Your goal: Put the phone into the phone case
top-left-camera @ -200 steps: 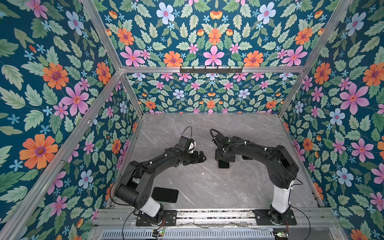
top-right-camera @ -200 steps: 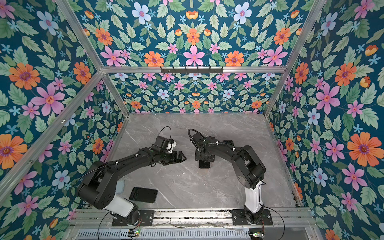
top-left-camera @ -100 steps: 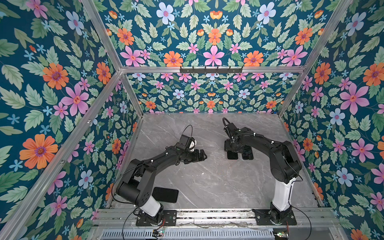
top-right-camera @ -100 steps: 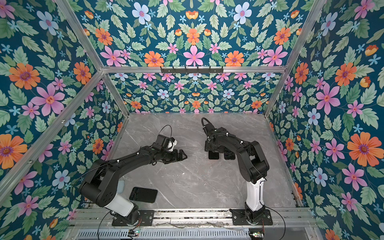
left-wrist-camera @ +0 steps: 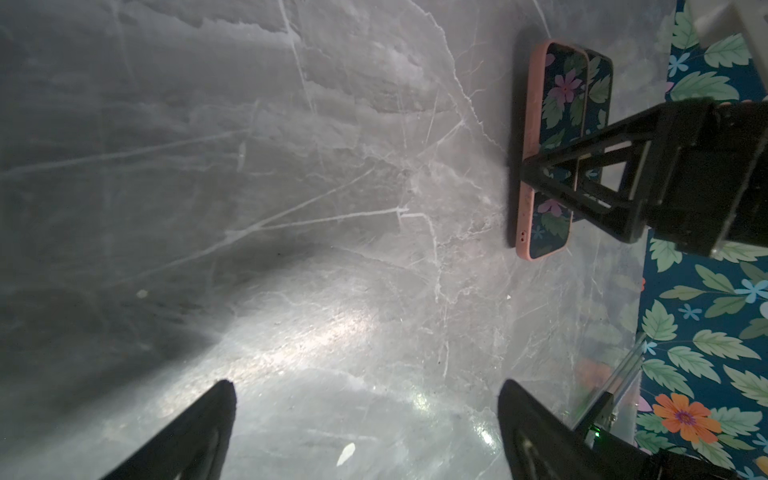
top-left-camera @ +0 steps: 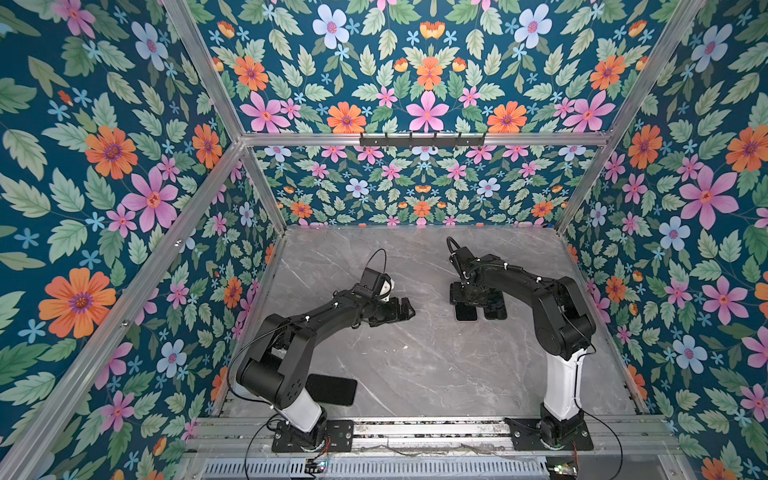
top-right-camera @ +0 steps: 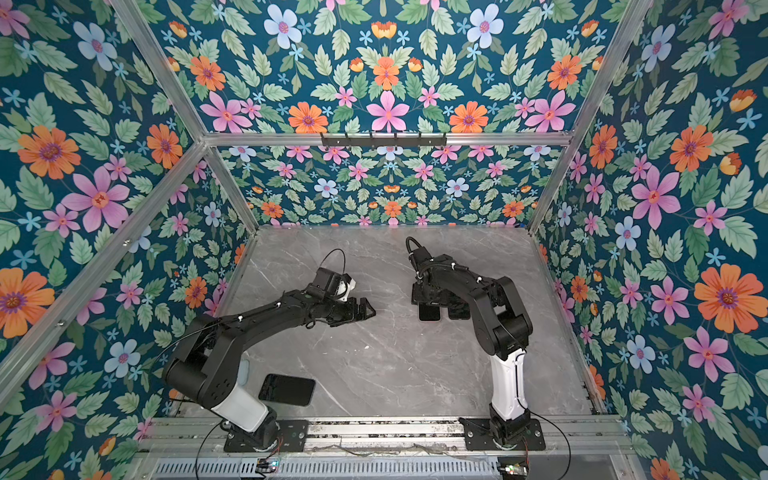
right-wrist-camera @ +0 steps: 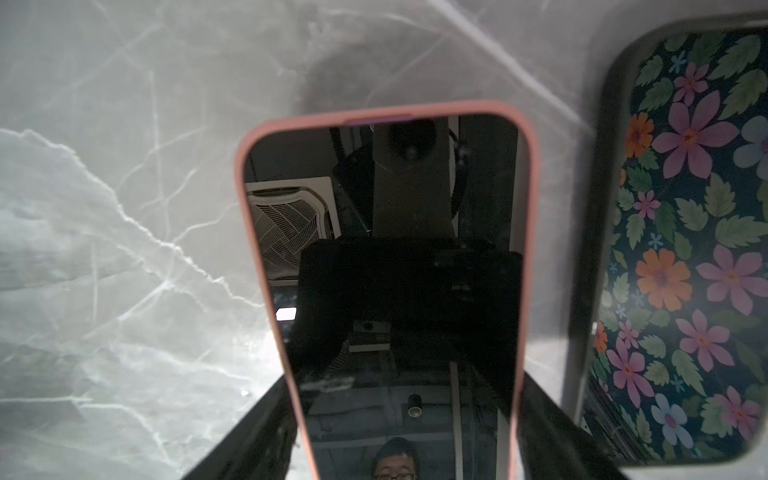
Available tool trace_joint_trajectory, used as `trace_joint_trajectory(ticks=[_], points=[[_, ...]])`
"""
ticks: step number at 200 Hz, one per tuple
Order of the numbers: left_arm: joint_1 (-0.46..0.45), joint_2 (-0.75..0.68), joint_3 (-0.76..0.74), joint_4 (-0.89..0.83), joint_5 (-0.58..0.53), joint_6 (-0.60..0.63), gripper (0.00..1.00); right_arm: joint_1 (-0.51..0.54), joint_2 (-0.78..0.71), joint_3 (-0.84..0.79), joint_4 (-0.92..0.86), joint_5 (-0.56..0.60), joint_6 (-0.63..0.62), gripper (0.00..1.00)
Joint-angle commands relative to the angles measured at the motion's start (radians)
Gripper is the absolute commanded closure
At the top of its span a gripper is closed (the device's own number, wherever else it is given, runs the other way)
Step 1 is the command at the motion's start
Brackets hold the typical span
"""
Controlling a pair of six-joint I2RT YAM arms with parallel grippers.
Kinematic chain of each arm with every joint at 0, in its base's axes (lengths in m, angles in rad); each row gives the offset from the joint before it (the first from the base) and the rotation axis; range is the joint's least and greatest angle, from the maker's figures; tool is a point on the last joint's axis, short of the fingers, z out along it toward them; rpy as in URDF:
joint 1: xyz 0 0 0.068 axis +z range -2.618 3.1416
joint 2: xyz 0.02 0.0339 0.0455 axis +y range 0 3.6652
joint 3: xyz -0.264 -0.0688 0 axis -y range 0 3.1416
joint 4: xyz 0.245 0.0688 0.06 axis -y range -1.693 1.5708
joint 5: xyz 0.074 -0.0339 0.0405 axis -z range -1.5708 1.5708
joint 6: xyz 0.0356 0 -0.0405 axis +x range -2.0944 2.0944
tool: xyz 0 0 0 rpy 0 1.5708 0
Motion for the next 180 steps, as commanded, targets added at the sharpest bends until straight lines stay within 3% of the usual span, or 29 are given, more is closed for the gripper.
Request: trace_joint_trajectory(ticks=[1,126,180], points=[[0.001,0.000,0.002,0.017,0.006,-0.001,0.00,-0.006,0.003,-0.001,-0.010,0.003,-0.004,0.39],[0.001,0.018,-0.005,0.027,0.014,0.009,0.00,-0.016,0.047,0.003,0.007,0.010,0.013,0.36],[0.001,0.024,0.002,0.025,0.015,0.011,0.00,-0.016,0.050,0.044,-0.033,0.034,0.003,0.22]])
